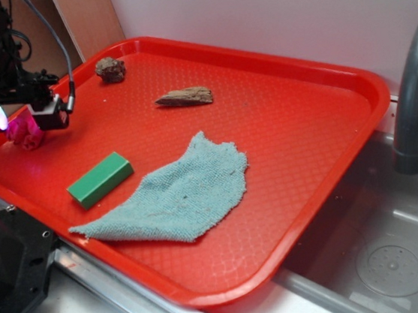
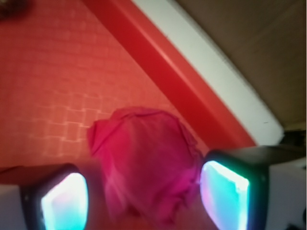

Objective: Grab the red paper.

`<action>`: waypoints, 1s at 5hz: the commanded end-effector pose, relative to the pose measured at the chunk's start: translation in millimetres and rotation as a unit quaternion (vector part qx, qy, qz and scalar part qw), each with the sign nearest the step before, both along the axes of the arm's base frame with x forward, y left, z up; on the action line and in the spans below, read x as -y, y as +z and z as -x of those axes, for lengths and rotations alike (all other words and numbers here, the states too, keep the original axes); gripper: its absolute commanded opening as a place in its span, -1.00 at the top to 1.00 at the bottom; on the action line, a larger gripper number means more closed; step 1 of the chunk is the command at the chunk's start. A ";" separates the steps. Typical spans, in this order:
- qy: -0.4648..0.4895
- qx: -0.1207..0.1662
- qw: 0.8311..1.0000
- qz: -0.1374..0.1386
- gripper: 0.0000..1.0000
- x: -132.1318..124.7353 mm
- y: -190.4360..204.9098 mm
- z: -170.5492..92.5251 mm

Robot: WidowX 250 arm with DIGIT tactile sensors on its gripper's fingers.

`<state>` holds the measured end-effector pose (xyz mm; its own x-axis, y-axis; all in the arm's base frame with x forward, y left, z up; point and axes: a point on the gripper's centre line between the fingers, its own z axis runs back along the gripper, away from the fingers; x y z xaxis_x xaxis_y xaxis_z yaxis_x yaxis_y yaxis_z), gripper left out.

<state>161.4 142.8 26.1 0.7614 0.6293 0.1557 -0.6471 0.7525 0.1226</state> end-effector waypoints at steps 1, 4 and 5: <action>-0.006 -0.001 1.000 -0.007 -1.00 -2.9 -3.3 -5.1; -0.019 -0.023 1.000 -0.010 1.00 -0.6 -14.4 -2.4; -0.079 -0.035 0.996 0.018 1.00 25.0 36.3 7.0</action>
